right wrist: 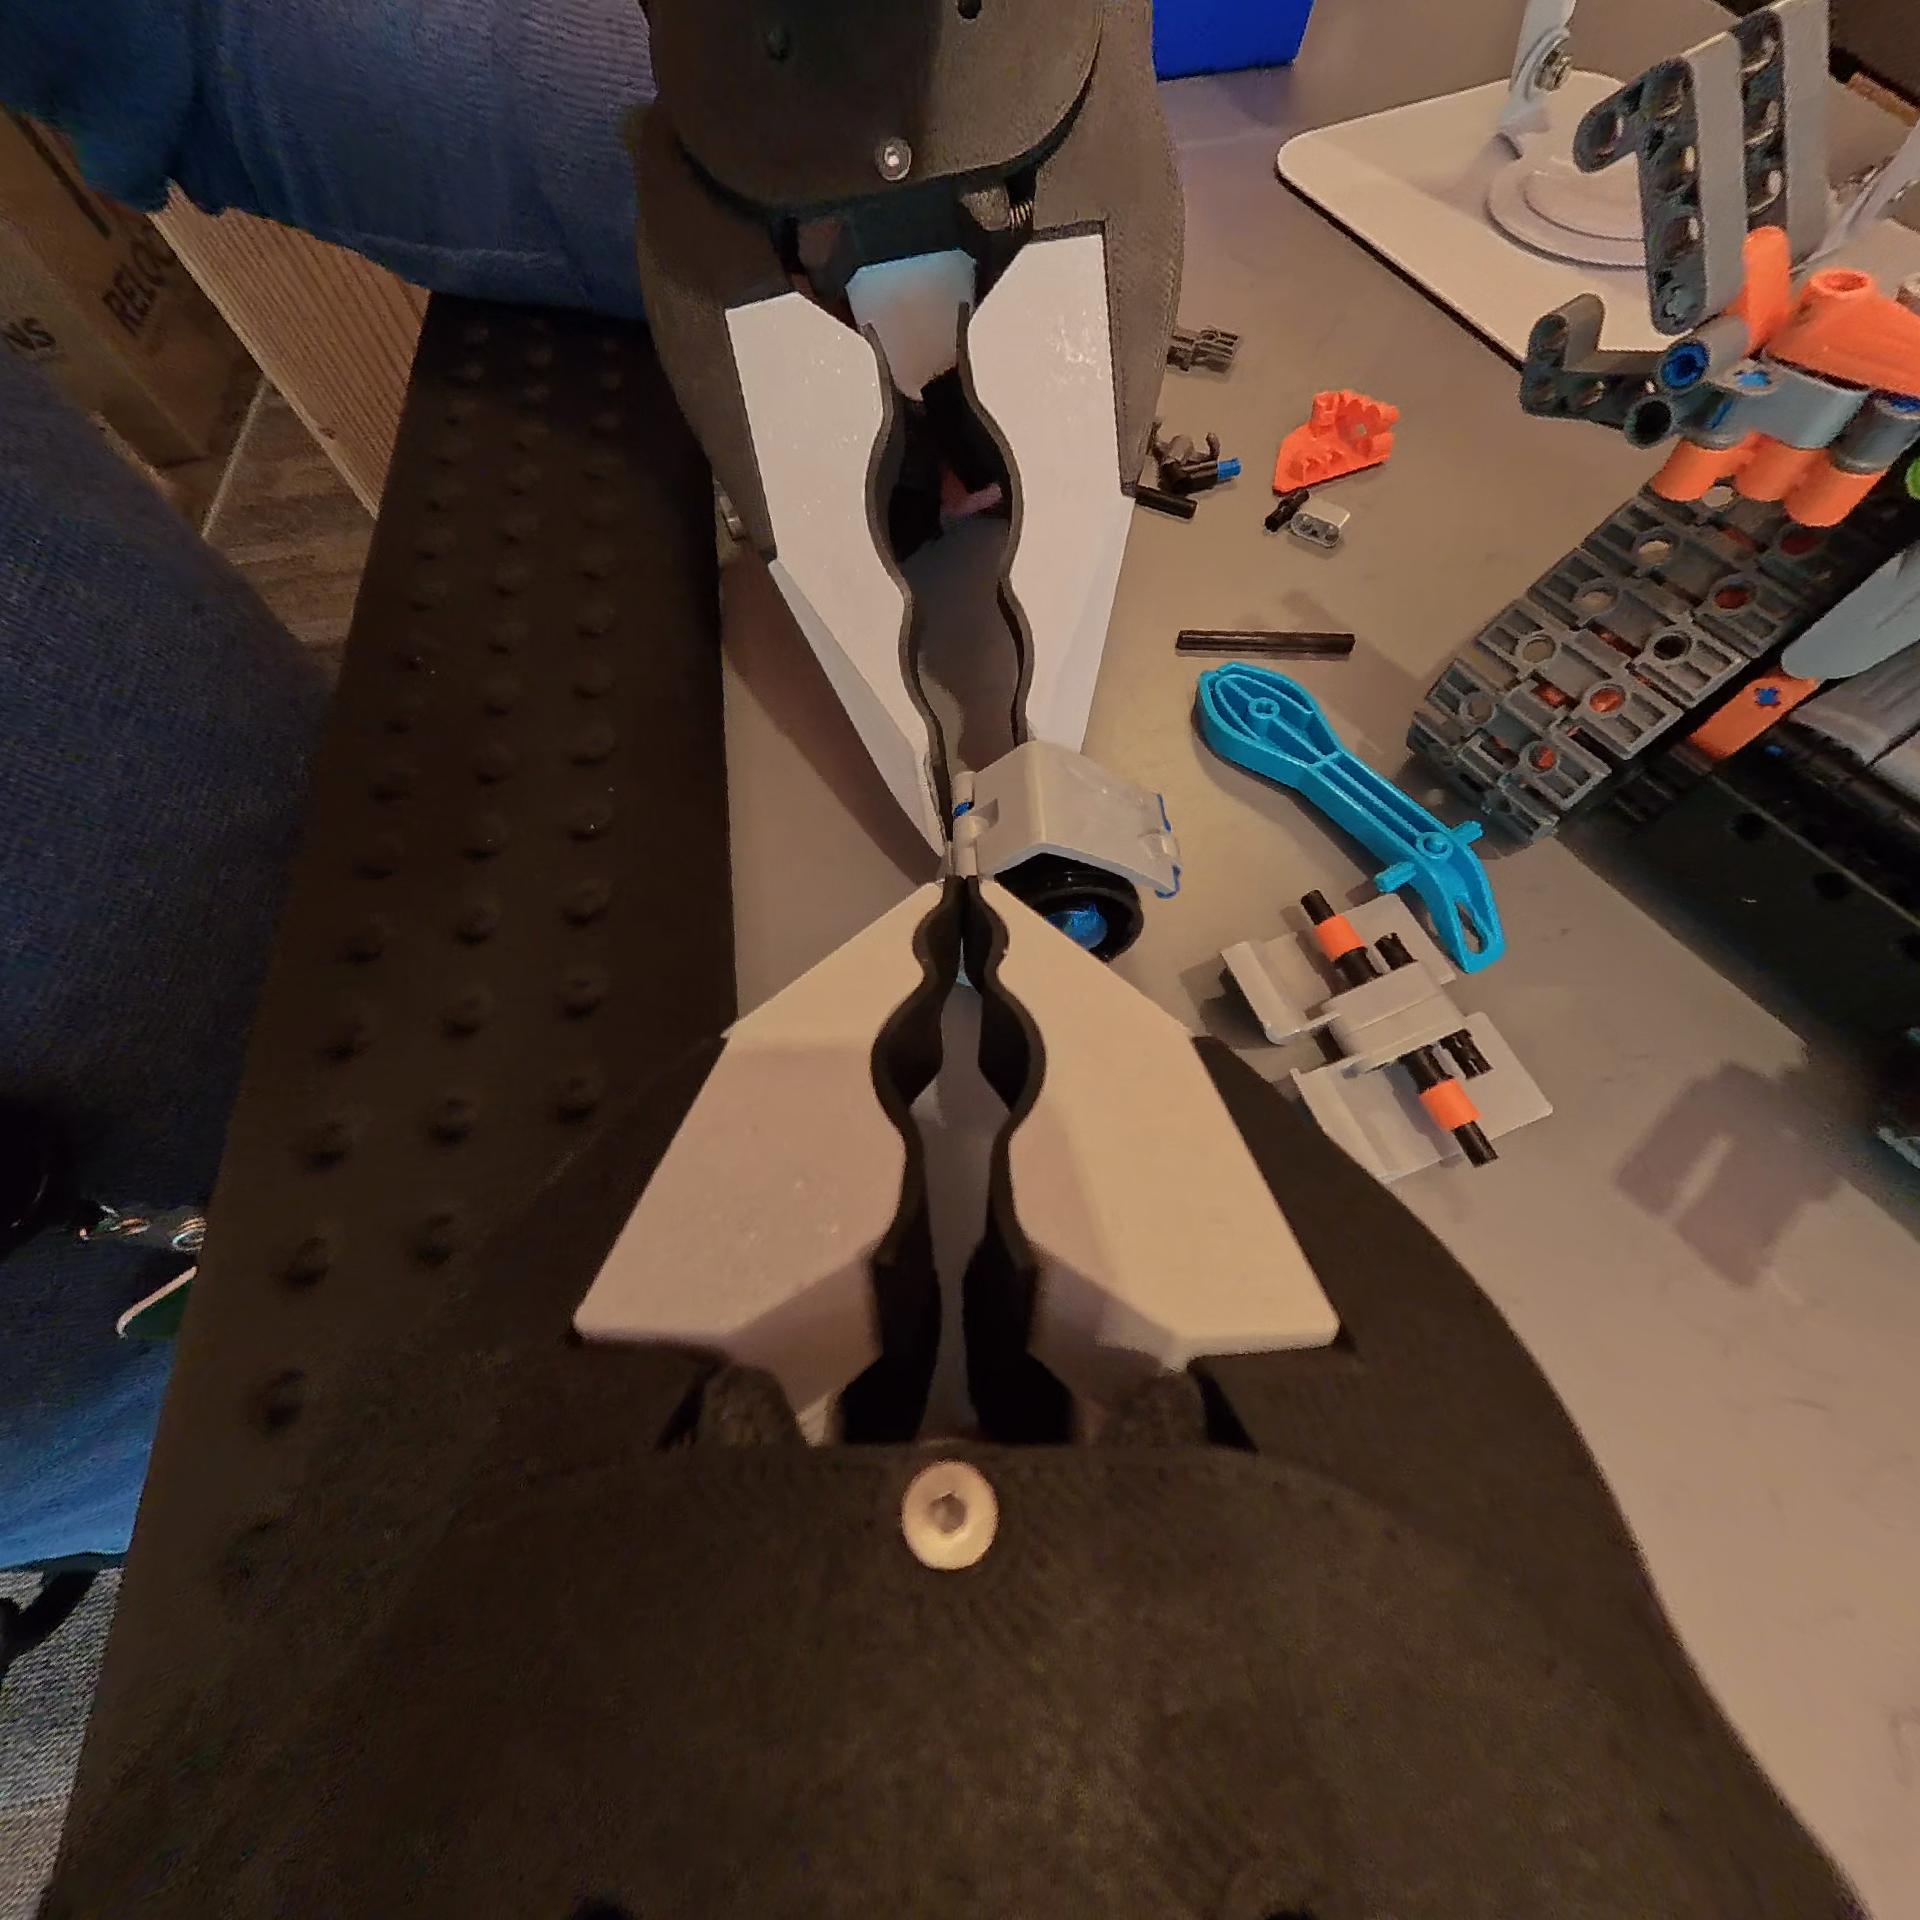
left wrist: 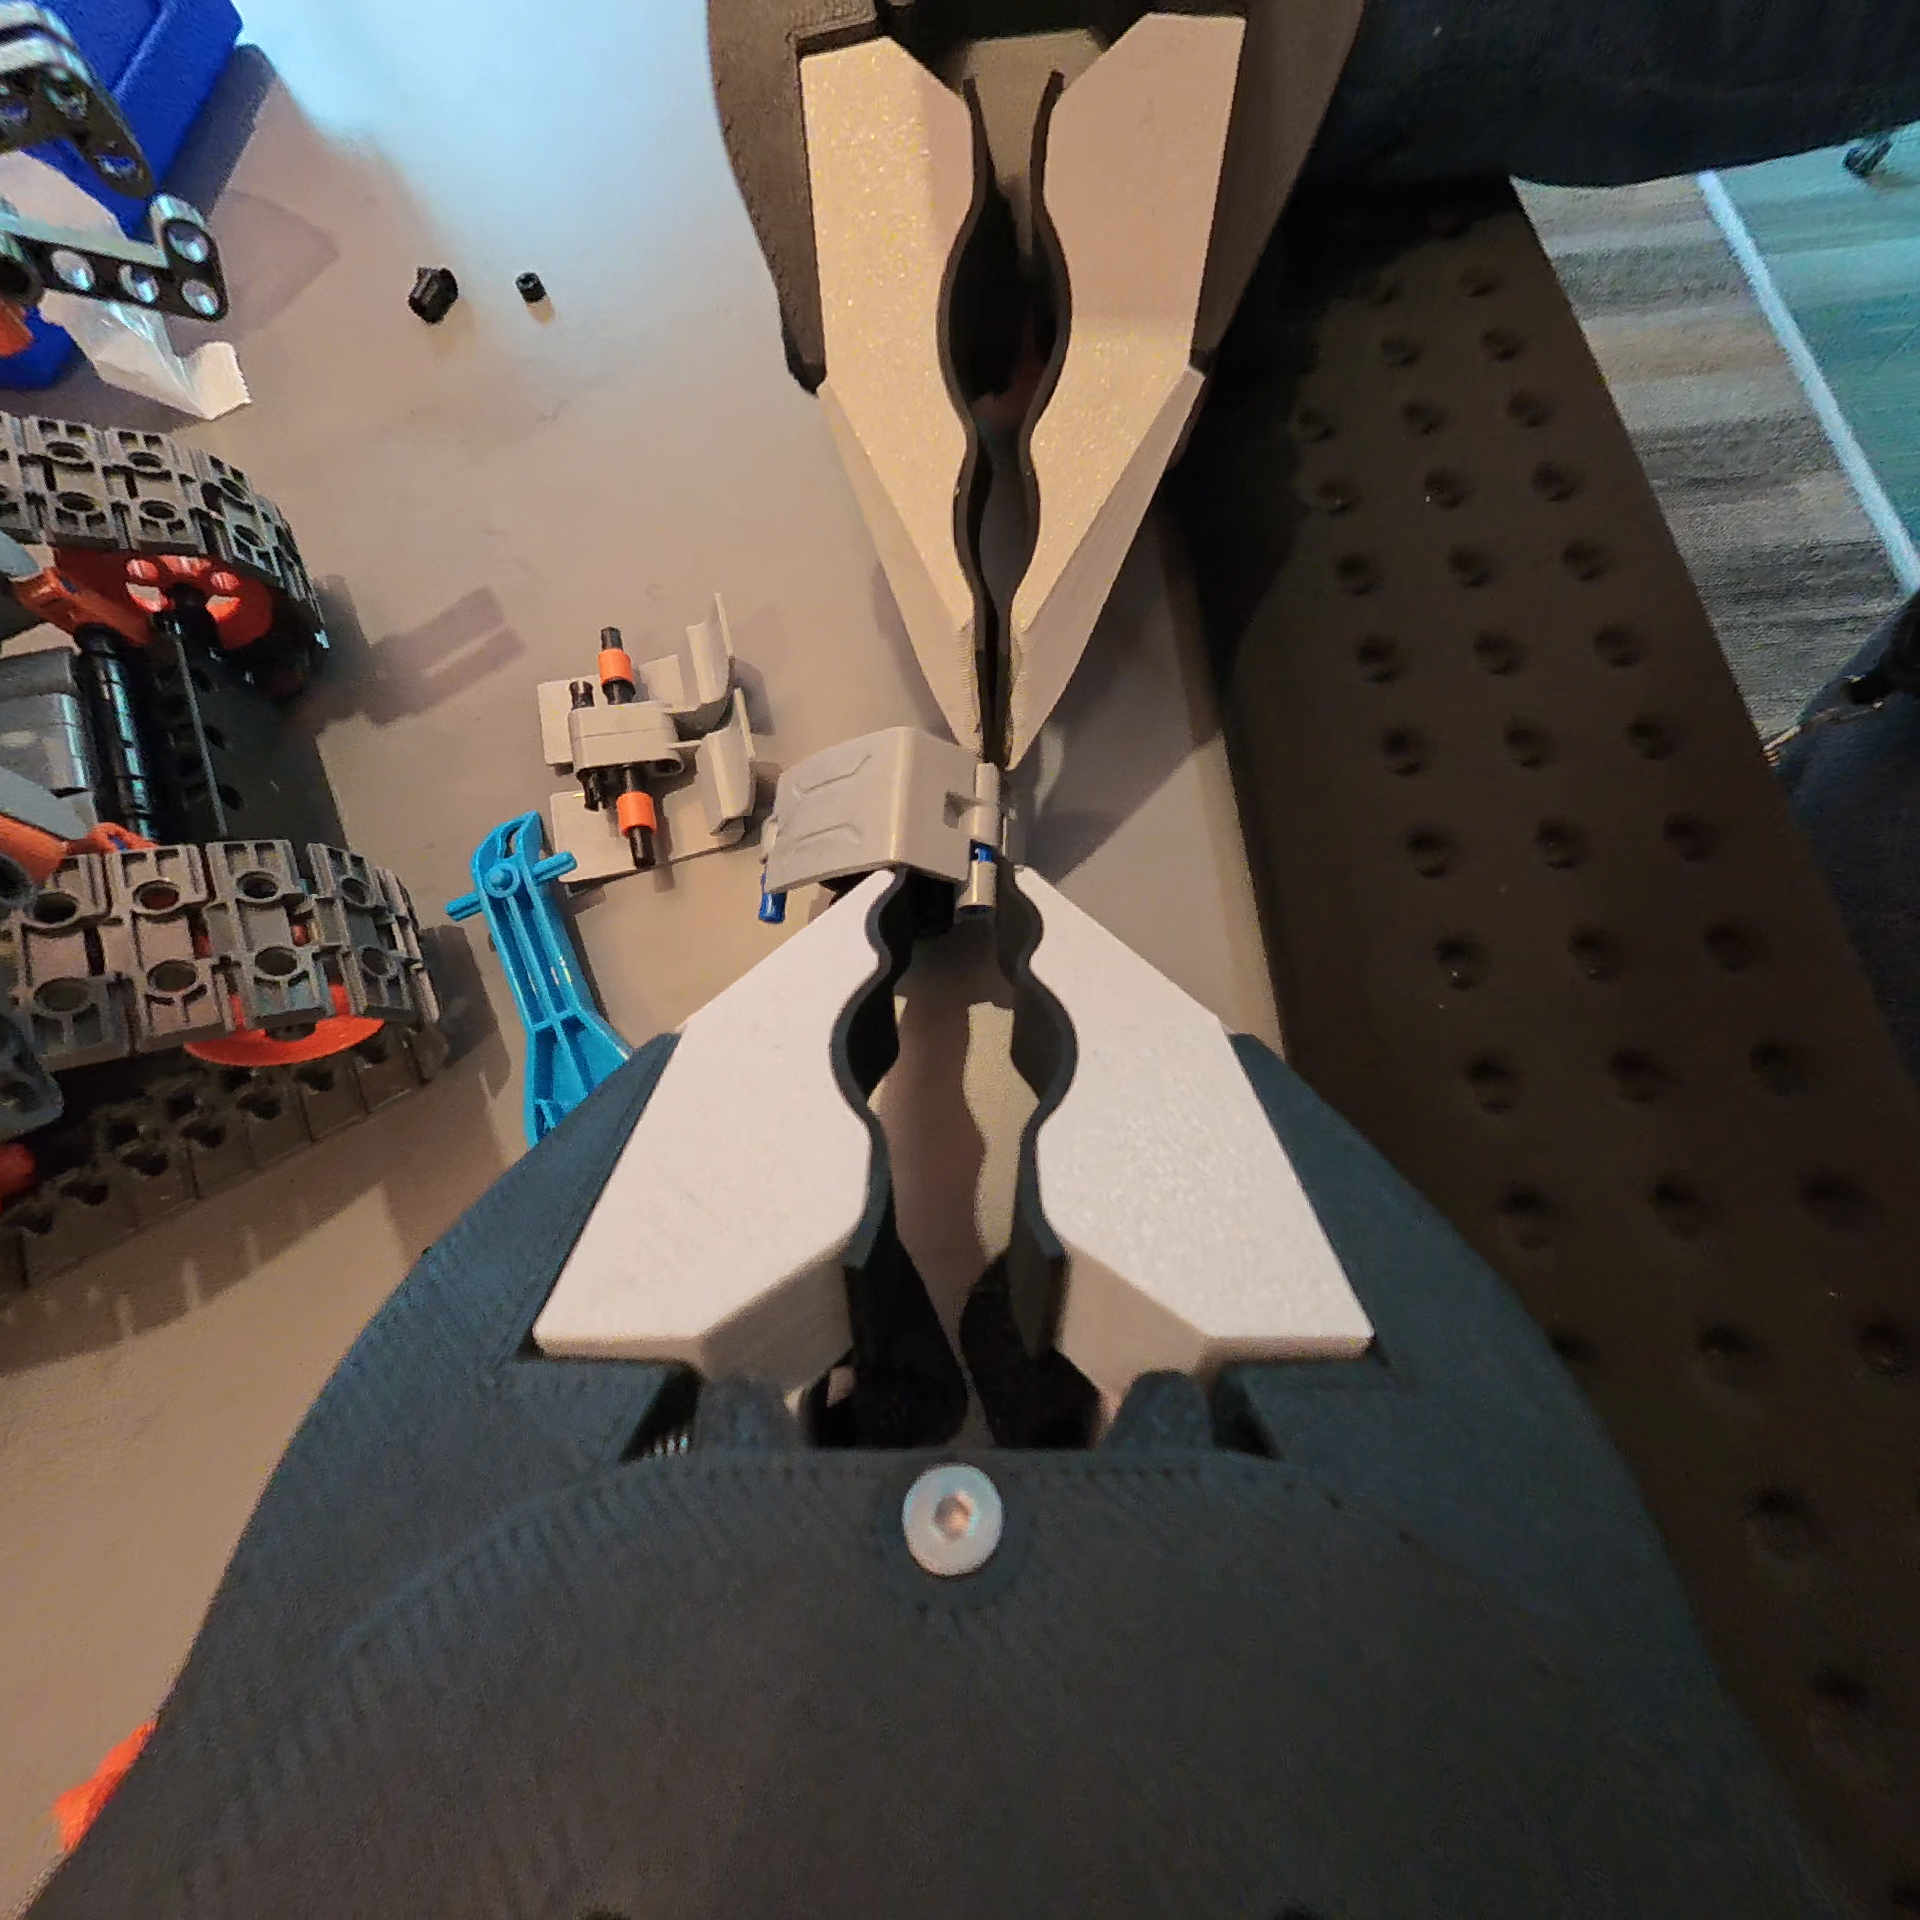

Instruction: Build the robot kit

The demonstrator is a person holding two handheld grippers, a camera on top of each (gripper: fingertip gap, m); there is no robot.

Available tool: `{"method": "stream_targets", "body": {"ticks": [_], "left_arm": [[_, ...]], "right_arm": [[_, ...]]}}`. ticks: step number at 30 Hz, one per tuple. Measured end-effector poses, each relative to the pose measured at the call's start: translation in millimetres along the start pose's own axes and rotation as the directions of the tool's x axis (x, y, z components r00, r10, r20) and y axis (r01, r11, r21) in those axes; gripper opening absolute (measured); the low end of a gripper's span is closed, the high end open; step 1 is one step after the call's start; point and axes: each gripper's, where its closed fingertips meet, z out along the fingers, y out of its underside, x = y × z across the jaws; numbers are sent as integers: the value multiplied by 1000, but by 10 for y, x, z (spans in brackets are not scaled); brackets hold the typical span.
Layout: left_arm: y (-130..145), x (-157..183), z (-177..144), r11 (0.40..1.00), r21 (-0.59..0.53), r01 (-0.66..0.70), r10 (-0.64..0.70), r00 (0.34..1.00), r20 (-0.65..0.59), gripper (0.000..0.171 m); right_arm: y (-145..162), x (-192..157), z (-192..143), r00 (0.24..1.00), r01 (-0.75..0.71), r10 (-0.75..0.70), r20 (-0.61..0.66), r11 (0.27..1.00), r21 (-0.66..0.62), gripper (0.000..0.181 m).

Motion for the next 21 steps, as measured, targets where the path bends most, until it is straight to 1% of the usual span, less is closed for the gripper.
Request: {"method": "stream_targets", "body": {"ticks": [2, 4, 6, 8, 11, 12, 14, 15, 16, 17, 18, 19, 20, 21], "left_arm": [[-6, 9, -15, 1000, -2, 0, 0, 1000, -2, 15], [13, 34, -32, 999, -18, -42, 42, 999, 4, 17], [21, 70, -67, 1000, -9, -25, 25, 999, -27, 22], [61, 62, -79, 1000, -19, -23, 22, 1000, -21, 28], [95, 63, -83, 1000, -21, -23, 22, 1000, -18, 31], [104, 82, -90, 1000, -23, -18, 18, 999, -29, 34], [168, 47, -118, 998, -54, -35, 34, 999, -4, 34], [197, 10, -145, 998, -62, -29, 30, 999, 14, 38], [201, -17, -177, 998, -55, -8, 9, 1000, 23, 36], [192, -10, -205, 999, -43, 7, -7, 1000, 14, 30], [185, -2, -220, 999, -40, 15, -14, 1000, 11, 30], [193, 2, -218, 999, -46, 17, -16, 1000, 14, 28], [213, 42, -202, 998, -57, 14, -14, 1000, -3, 19], [246, 79, -177, 997, -76, 7, -9, 1000, -16, 18]], "right_arm": [[12, 7, 4, 1000, 0, 0, -3, 1000, -6, 0], [23, -4, 16, 1000, 7, -7, 4, 1000, -16, 0], [26, 4, 22, 1000, 9, -9, -3, 1000, -19, 0], [38, 6, 33, 1000, 14, -15, -10, 999, -29, 0], [22, 2, 42, 1000, 17, -18, -9, 1000, -22, 0], [23, 1, 49, 1000, 19, -20, -8, 1000, -25, 0], [41, -9, 69, 1000, 29, -29, -6, 999, -40, 0], [45, -14, 75, 999, 33, -33, -5, 998, -44, 0], [40, -16, 79, 999, 37, -37, -6, 998, -42, 0], [27, -16, 83, 999, 37, -37, -7, 999, -36, 0], [14, -18, 89, 999, 40, -40, -8, 999, -32, 0], [11, -18, 95, 999, 45, -45, -9, 998, -32, 0], [14, -15, 105, 999, 48, -48, -10, 998, -38, 0], [20, -18, 120, 999, 52, -52, -8, 998, -45, 0]]}}
